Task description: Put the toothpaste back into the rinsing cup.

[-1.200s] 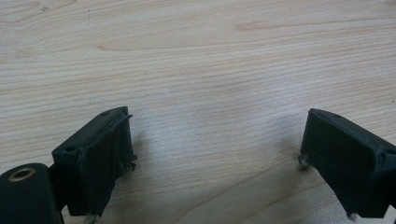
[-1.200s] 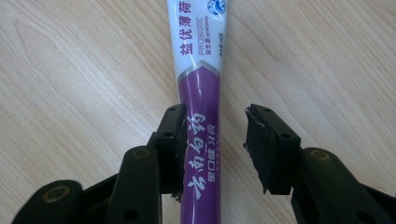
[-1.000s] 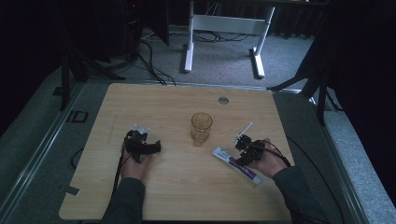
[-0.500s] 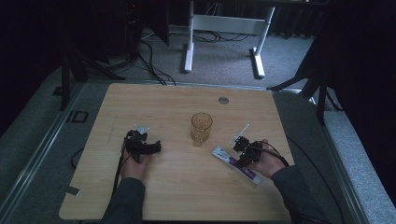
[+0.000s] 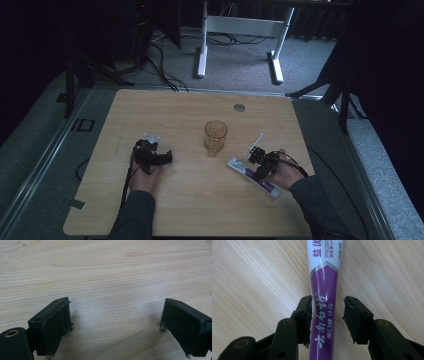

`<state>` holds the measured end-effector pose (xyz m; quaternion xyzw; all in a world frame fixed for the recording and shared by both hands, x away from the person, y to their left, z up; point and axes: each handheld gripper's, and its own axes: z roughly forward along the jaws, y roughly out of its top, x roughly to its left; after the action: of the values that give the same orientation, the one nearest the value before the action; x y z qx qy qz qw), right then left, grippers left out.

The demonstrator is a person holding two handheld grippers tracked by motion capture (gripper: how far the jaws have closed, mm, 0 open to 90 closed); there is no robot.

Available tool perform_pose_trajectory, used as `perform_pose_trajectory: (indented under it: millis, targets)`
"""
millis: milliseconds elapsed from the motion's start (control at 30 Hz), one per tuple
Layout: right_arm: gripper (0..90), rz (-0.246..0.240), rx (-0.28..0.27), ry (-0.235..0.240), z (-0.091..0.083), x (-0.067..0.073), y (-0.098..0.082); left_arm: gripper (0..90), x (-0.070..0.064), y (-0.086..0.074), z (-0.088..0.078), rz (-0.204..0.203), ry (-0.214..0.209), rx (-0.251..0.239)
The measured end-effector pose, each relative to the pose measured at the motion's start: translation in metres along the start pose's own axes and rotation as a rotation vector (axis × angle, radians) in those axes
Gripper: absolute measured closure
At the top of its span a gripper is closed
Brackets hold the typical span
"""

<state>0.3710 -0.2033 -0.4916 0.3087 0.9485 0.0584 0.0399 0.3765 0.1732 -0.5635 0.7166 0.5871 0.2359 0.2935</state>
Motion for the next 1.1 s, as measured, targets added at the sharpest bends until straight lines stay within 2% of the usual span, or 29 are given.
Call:
perform_pose_trajectory:
  millis: [1100]
  targets:
    - [58.1,-0.005,0.075,0.017,0.023,0.001,0.003,9.0,0.0,0.0,0.0,0.0,0.0,0.0]
